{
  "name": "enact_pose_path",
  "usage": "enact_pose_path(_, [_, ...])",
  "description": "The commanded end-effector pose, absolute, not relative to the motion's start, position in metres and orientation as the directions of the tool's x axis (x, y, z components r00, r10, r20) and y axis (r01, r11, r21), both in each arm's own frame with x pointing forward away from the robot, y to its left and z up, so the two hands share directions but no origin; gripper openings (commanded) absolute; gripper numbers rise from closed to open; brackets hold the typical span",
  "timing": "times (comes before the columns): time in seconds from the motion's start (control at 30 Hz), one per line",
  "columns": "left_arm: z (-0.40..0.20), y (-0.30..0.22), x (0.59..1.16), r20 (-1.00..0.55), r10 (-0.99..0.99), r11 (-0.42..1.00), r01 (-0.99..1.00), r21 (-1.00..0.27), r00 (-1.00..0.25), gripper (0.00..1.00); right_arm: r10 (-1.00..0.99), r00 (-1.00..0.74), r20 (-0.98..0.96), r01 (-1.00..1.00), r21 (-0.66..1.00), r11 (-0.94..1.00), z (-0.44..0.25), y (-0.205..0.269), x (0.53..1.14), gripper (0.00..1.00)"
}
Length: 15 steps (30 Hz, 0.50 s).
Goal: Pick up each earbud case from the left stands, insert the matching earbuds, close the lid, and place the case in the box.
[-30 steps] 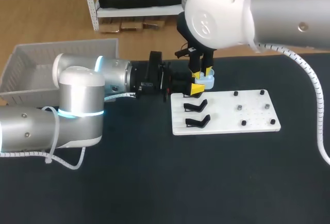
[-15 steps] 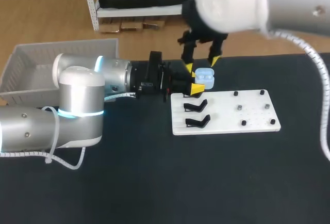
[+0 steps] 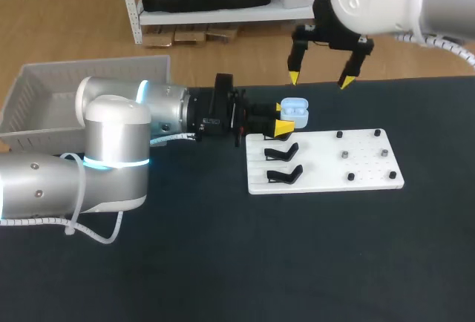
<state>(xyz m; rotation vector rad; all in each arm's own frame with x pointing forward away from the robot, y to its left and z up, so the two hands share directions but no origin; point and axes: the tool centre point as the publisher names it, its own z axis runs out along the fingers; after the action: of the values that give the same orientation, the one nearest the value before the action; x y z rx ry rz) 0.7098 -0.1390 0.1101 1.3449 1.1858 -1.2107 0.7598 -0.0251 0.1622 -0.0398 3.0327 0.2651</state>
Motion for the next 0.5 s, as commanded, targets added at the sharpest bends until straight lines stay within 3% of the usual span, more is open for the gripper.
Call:
enact_pose_path(0.03, [0.109, -0.139, 0.709, -0.997, 0.063, -0.087, 0.995, 0.041, 0.047, 0.00, -0.008, -0.998, -0.064, -0.019, 0.164, 0.986, 0.154, -0.025, 0.770, 1.00])
enact_pose_path(0.5, [0.109, -0.139, 0.709, -0.997, 0.063, -0.087, 0.995, 0.041, 0.047, 0.00, -0.006, -1.000, 0.007, -0.005, 0.131, 0.991, 0.137, -0.036, 0.751, 1.00])
